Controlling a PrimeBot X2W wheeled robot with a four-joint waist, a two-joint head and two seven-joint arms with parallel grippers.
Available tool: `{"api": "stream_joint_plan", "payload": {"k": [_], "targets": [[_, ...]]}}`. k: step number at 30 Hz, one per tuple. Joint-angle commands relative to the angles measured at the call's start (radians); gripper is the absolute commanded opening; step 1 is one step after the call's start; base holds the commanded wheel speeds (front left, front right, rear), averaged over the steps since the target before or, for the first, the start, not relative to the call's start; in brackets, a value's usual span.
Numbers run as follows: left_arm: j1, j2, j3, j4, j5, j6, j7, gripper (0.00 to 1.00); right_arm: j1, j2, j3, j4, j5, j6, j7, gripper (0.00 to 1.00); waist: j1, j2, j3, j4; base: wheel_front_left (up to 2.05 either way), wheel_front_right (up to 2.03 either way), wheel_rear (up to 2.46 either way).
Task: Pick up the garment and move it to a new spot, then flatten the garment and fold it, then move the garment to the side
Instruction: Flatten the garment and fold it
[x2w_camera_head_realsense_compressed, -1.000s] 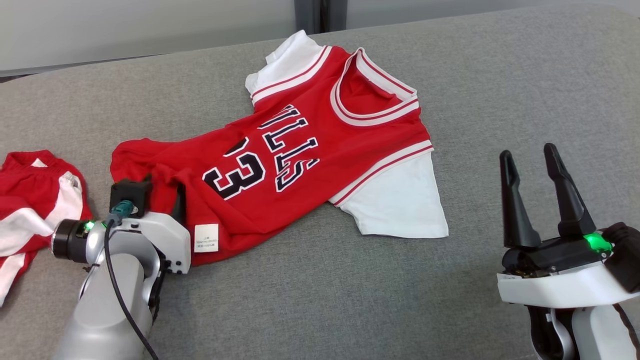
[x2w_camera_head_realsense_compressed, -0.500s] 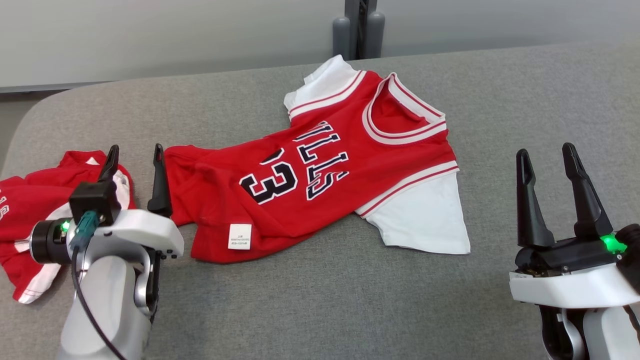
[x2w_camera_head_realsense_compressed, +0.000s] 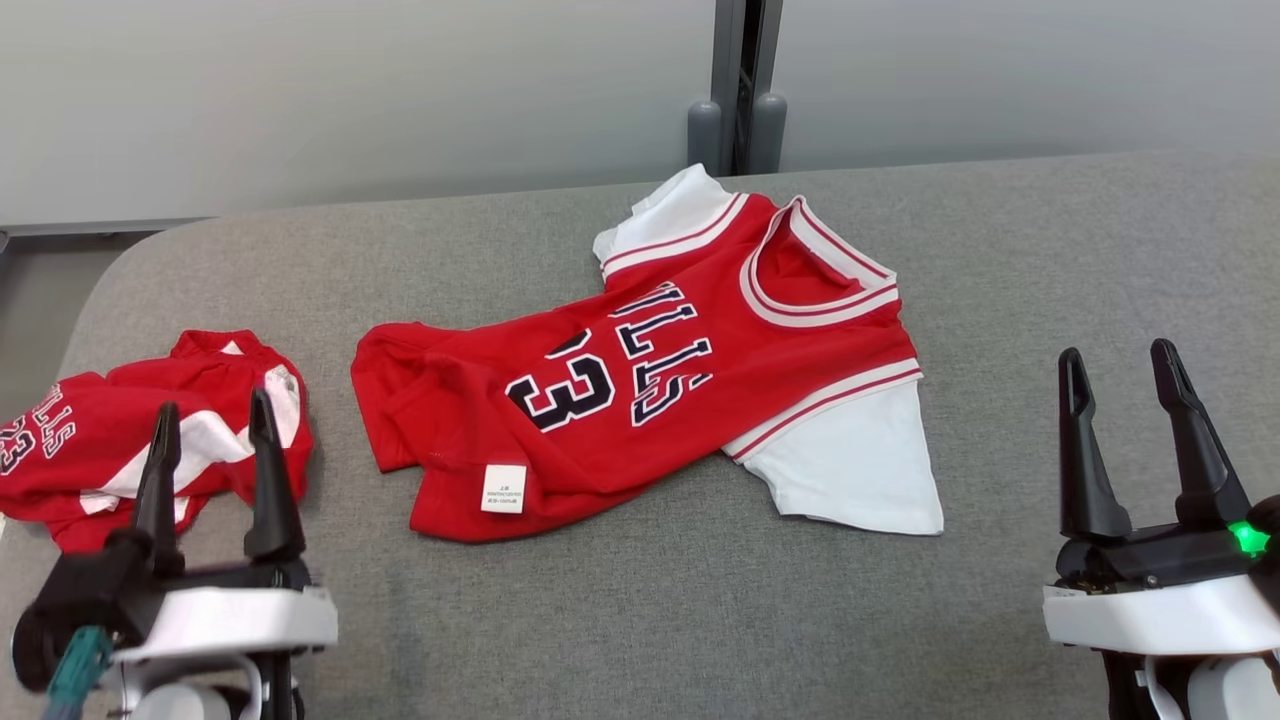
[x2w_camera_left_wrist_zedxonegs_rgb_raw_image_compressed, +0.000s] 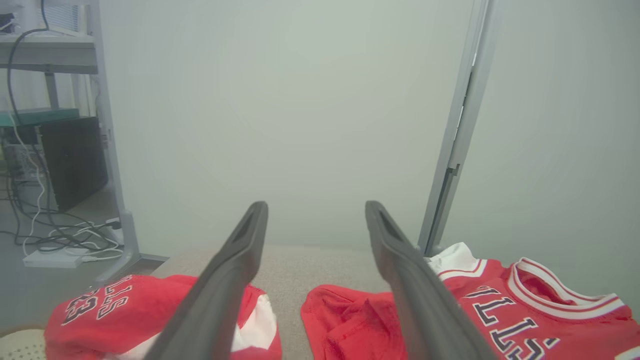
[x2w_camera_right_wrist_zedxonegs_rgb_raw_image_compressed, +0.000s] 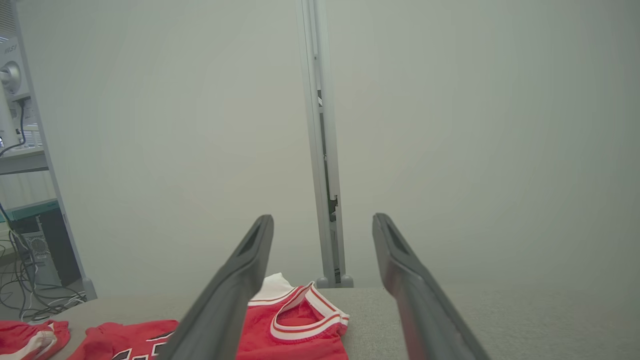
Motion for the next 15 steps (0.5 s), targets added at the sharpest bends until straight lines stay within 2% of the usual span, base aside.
{"api": "stream_joint_plan", "payload": {"k": [1, 11, 15], "targets": [[0.041, 0.001, 0.01, -0.019, -0.012, -0.008, -0.002, 1.0, 0.017, -0.006, -0.005, 0.0, 0.007, 0.0, -0.002, 1.0, 0.0, -0.0001, -0.01, -0.002, 0.0, 0.0, 0.0], [0.129, 0.0, -0.032, -0.03, -0.07, 0.024, -0.002, 1.0, 0.041, -0.006, -0.016, 0.021, 0.032, 0.0, -0.002, 1.0, 0.0, -0.0001, -0.028, -0.013, 0.0, 0.0, 0.0], [0.12, -0.001, -0.036, -0.032, -0.059, 0.019, -0.002, 1.0, 0.037, -0.006, -0.008, 0.023, 0.032, 0.0, -0.002, 1.0, 0.0, -0.0001, -0.03, -0.02, 0.0, 0.0, 0.0]]}}
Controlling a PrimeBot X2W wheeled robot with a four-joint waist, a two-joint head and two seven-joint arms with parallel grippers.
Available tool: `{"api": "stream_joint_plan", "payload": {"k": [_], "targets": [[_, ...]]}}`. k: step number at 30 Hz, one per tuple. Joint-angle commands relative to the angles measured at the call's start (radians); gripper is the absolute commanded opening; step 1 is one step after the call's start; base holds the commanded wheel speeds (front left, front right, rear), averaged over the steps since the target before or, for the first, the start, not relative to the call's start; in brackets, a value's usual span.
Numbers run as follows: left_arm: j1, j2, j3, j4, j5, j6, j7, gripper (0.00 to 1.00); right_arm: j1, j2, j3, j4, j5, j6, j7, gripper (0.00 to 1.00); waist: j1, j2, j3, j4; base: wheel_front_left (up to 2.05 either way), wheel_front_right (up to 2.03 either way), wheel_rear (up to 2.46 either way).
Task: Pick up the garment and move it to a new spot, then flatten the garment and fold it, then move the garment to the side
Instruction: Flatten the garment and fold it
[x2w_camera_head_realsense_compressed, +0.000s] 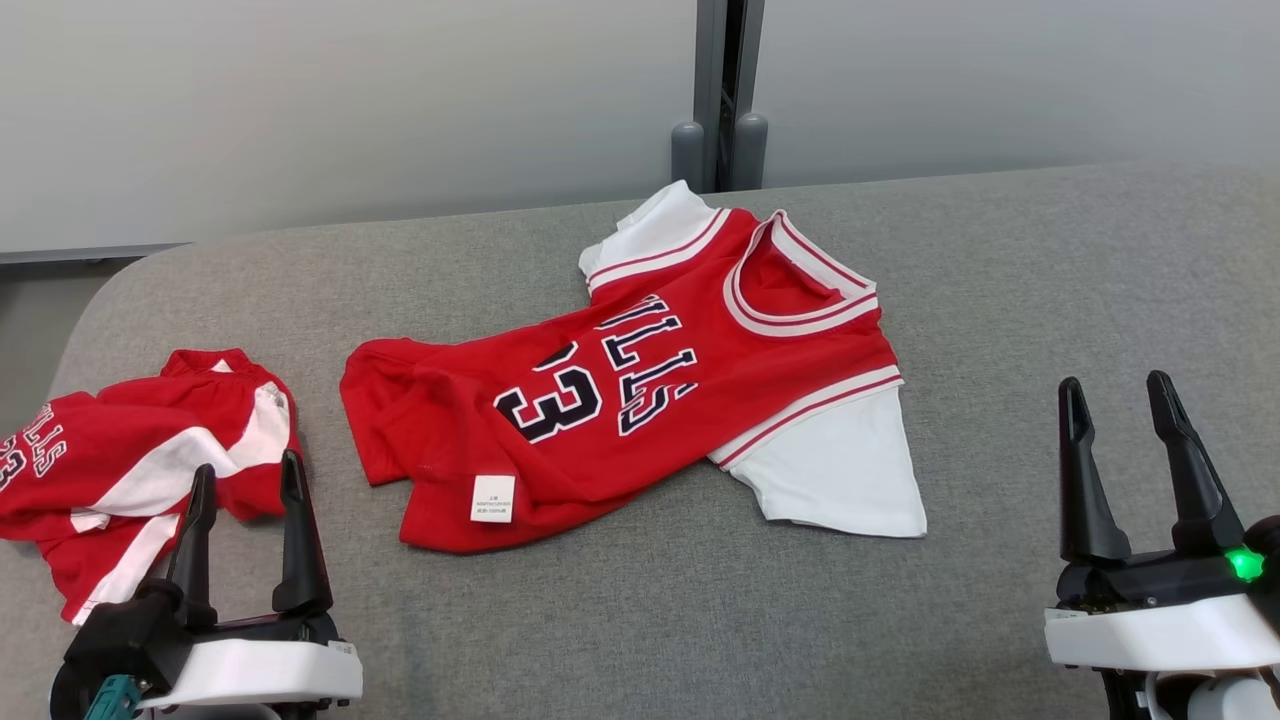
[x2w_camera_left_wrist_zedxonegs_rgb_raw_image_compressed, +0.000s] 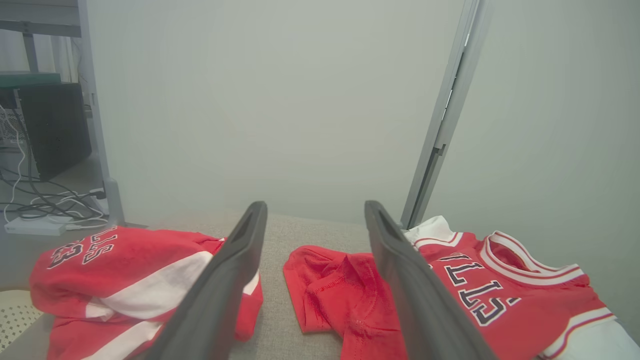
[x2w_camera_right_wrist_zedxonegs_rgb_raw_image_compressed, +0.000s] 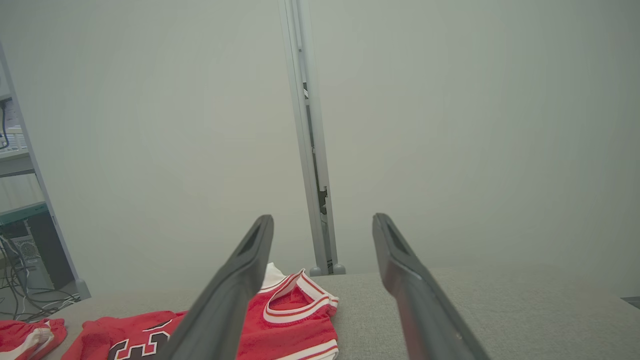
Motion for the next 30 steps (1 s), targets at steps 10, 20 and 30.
{"api": "stream_joint_plan", "payload": {"k": [10, 20, 30], "targets": [[-0.089, 0.006, -0.044, 0.203, 0.059, -0.069, -0.003, 1.0, -0.024, -0.006, 0.014, -0.002, 0.0, 0.0, -0.002, 1.0, 0.0, 0.0, 0.054, -0.032, 0.0, 0.0, 0.0], [-0.306, 0.07, -0.116, 0.511, 0.076, -0.127, 0.055, 1.0, -0.057, -0.006, 0.026, 0.0, 0.018, 0.0, -0.002, 1.0, 0.0, 0.0, 0.138, -0.08, 0.0, 0.0, 0.0], [-0.405, 0.078, -0.146, 0.646, 0.066, -0.13, 0.058, 1.0, -0.075, -0.006, 0.022, -0.002, 0.027, 0.0, -0.002, 1.0, 0.0, 0.0, 0.173, -0.094, 0.0, 0.0, 0.0]]}}
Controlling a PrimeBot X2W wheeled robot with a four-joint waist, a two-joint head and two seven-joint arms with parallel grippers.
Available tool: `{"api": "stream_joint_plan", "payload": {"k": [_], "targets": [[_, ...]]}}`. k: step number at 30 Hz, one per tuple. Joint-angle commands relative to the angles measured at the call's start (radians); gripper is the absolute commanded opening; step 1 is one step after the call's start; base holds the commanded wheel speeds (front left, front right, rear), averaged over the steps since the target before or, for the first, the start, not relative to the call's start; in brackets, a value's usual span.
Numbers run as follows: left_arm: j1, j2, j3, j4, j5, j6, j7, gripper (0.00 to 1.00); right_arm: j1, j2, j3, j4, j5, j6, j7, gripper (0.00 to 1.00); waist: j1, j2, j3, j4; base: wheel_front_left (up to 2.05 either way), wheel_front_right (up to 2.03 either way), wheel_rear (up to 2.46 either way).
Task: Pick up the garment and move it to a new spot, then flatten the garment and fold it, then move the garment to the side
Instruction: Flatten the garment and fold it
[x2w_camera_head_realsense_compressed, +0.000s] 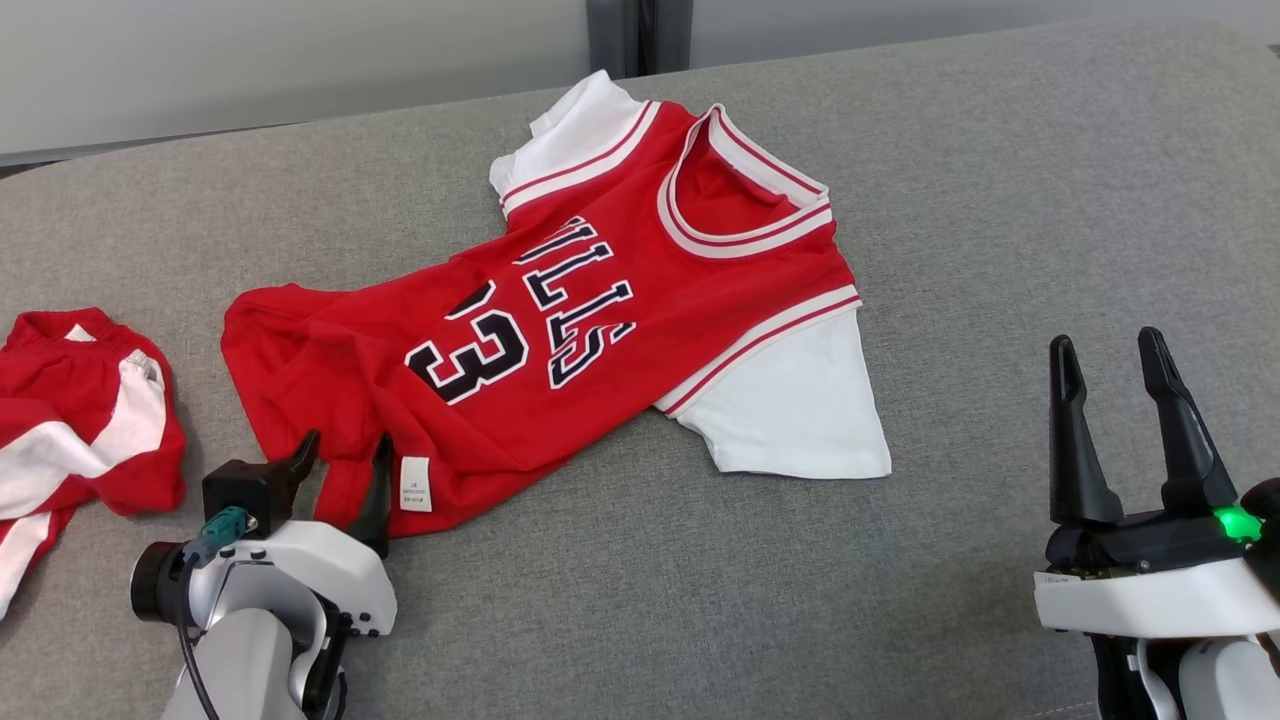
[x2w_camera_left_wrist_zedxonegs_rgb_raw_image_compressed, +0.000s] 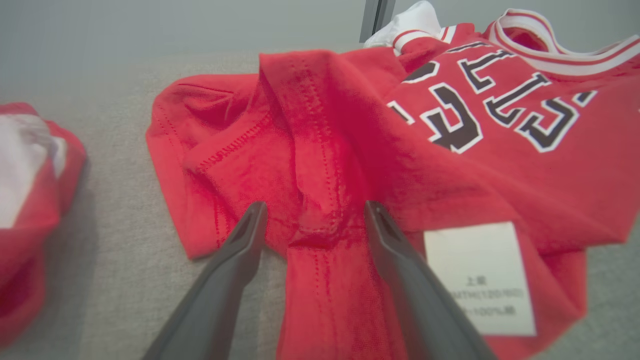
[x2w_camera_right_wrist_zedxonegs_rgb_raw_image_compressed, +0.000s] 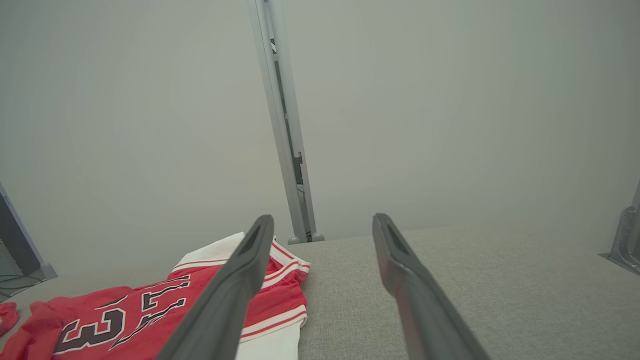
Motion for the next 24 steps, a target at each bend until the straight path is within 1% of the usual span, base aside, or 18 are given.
{"api": "stream_joint_plan", "payload": {"k": [1, 5, 7, 8, 10, 11, 12, 14, 15, 17, 18, 19, 24], "targets": [[-0.024, 0.004, -0.002, 0.008, 0.0, 0.004, -0.011, 1.0, -0.012, -0.006, -0.004, -0.002, 0.006, 0.0, -0.002, 1.0, 0.0, 0.0, 0.002, 0.002, 0.0, 0.0, 0.0], [-0.033, -0.003, -0.01, 0.019, -0.004, 0.002, -0.024, 1.0, -0.015, -0.006, -0.006, 0.002, 0.006, 0.0, -0.002, 1.0, 0.0, 0.0, 0.004, 0.007, 0.0, 0.0, 0.0], [-0.039, -0.005, -0.014, 0.023, -0.006, 0.0, -0.033, 0.91, -0.018, -0.006, -0.007, 0.004, 0.005, 0.0, -0.002, 1.0, 0.0, 0.0, 0.003, 0.012, 0.0, 0.0, 0.0], [-0.04, -0.007, -0.018, 0.025, -0.006, -0.001, -0.037, 0.82, -0.019, -0.006, -0.006, 0.005, 0.006, 0.0, -0.002, 1.0, 0.0, 0.0, 0.002, 0.014, 0.0, 0.0, 0.0], [-0.038, -0.01, -0.026, 0.028, -0.008, -0.003, -0.042, 0.68, -0.021, -0.006, -0.003, 0.007, 0.006, 0.0, -0.002, 1.0, 0.0, 0.0, 0.0, 0.018, 0.0, 0.0, 0.0], [-0.036, -0.011, -0.03, 0.029, -0.009, -0.005, -0.043, 0.53, -0.02, -0.006, -0.002, 0.008, 0.006, 0.0, -0.002, 1.0, 0.0, 0.0, -0.002, 0.02, 0.0, 0.0, 0.0], [-0.035, -0.012, -0.033, 0.03, -0.01, -0.005, -0.046, 0.49, -0.02, -0.006, 0.0, 0.009, 0.006, 0.0, -0.002, 1.0, 0.0, 0.0, -0.003, 0.021, 0.0, 0.0, 0.0], [-0.035, -0.011, -0.039, 0.031, -0.013, -0.007, -0.05, 0.45, -0.017, -0.006, 0.002, 0.01, 0.006, 0.0, -0.002, 1.0, 0.0, 0.0, -0.005, 0.023, 0.0, 0.0, 0.0], [-0.035, -0.011, -0.041, 0.032, -0.014, -0.007, -0.051, 0.4, -0.017, -0.006, 0.002, 0.011, 0.006, 0.0, -0.002, 1.0, 0.0, 0.0, -0.006, 0.023, 0.0, 0.0, 0.0], [-0.037, -0.01, -0.046, 0.035, -0.019, -0.009, -0.051, 0.13, -0.018, -0.006, 0.004, 0.012, 0.006, 0.0, -0.002, 1.0, 0.0, 0.0, -0.006, 0.023, 0.0, 0.0, 0.0], [-0.038, -0.01, -0.048, 0.035, -0.021, -0.009, -0.052, 0.04, -0.019, -0.006, 0.005, 0.012, 0.006, 0.0, -0.002, 1.0, 0.0, 0.0, -0.007, 0.022, 0.0, 0.0, 0.0], [-0.039, -0.009, -0.05, 0.036, -0.021, -0.01, -0.053, 0.0, -0.019, -0.006, 0.005, 0.012, 0.006, 0.0, -0.002, 1.0, 0.0, 0.0, -0.007, 0.022, 0.0, 0.0, 0.0], [-0.035, -0.004, -0.055, 0.032, -0.033, -0.011, -0.059, 0.0, -0.011, -0.006, 0.001, 0.024, 0.005, 0.0, -0.002, 1.0, 0.0, 0.0, -0.015, 0.022, 0.0, 0.0, 0.0]]}}
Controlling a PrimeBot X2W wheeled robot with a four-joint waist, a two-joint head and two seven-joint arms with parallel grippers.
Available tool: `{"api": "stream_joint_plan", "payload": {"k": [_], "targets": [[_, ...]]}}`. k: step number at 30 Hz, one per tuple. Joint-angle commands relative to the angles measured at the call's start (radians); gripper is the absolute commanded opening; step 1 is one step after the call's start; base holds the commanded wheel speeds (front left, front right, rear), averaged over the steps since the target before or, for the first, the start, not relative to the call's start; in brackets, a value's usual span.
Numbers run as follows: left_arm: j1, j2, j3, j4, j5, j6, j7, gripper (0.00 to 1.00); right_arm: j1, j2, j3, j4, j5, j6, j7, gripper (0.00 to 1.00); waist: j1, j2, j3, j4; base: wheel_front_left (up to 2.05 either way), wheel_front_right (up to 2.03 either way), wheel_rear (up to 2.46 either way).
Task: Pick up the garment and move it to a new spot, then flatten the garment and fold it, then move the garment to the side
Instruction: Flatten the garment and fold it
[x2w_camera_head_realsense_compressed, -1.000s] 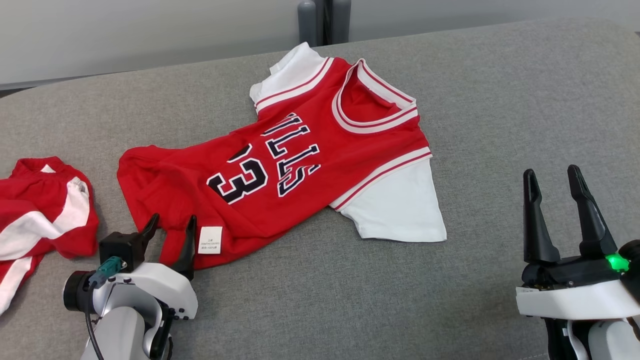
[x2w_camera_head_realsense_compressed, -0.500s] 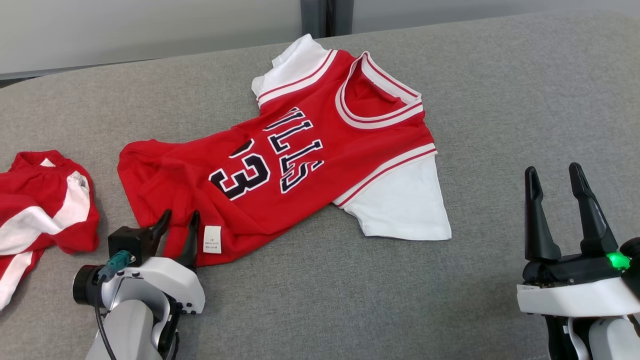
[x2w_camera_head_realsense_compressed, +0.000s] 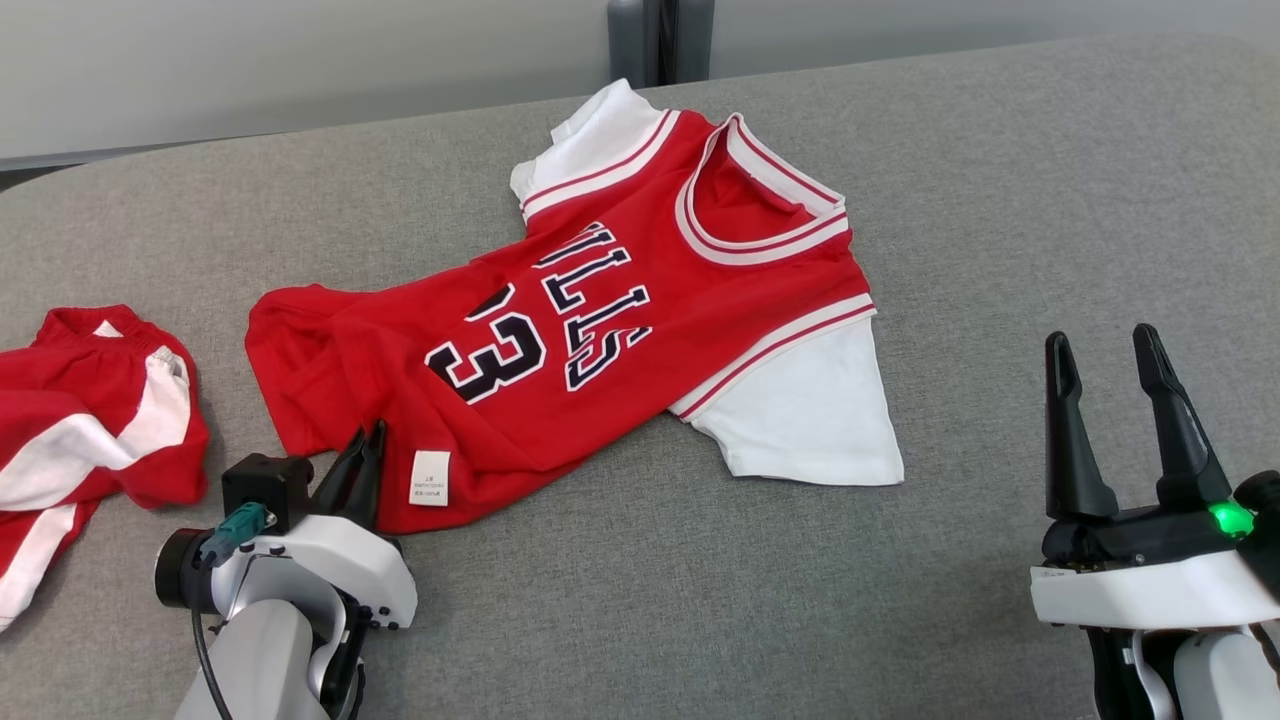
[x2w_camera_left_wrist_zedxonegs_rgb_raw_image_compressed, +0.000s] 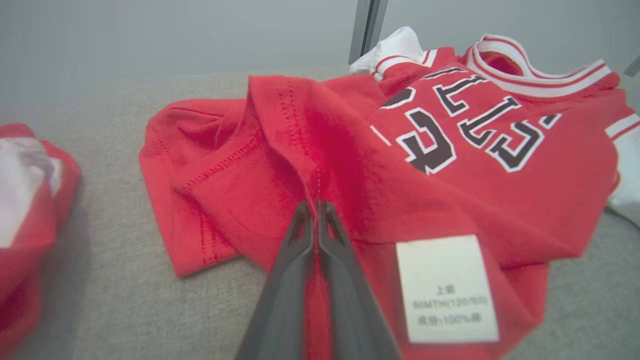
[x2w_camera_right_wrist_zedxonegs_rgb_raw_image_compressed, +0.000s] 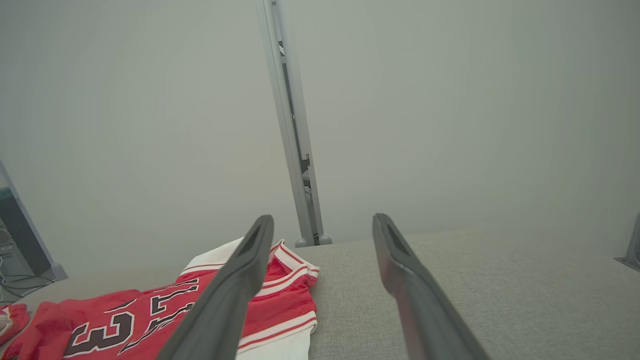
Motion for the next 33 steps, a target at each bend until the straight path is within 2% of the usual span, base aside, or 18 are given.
{"api": "stream_joint_plan", "payload": {"k": [1, 3, 8, 17, 21, 33], "targets": [[-0.002, 0.007, 0.005, -0.01, -0.009, 0.001, -0.008, 0.0, 0.008, -0.006, -0.004, 0.013, 0.005, 0.0, -0.002, 1.0, 0.0, 0.0, -0.006, 0.001, 0.0, 0.0, 0.0], [0.009, 0.006, 0.015, -0.023, -0.017, 0.008, -0.011, 0.0, 0.016, -0.006, -0.008, 0.036, 0.01, 0.0, -0.002, 1.0, 0.0, 0.0, -0.013, 0.002, 0.0, 0.0, 0.0], [0.038, 0.001, 0.046, -0.083, -0.042, 0.021, -0.014, 0.0, 0.016, -0.006, 0.002, 0.191, 0.029, 0.0, 0.01, 1.0, 0.0, 0.0, -0.029, 0.016, 0.0, 0.0, 0.0], [0.081, -0.007, 0.021, -0.189, -0.035, 0.016, -0.015, 0.0, -0.064, -0.006, 0.029, 0.391, 0.073, 0.0, 0.077, 1.0, 0.0, 0.0, -0.028, 0.067, 0.0, 0.0, 0.0], [0.106, -0.013, -0.005, -0.246, -0.032, 0.02, -0.002, 0.0, -0.113, -0.007, 0.065, 0.504, 0.096, 0.0, 0.138, 1.0, 0.0, 0.0, -0.023, 0.105, 0.0, 0.0, 0.0], [0.143, -0.019, -0.039, -0.319, -0.039, 0.031, 0.023, 0.0, -0.156, -0.007, 0.058, 0.651, 0.137, 0.0, 0.16, 1.0, 0.0, 0.0, -0.023, 0.148, 0.0, 0.0, 0.0]]}}
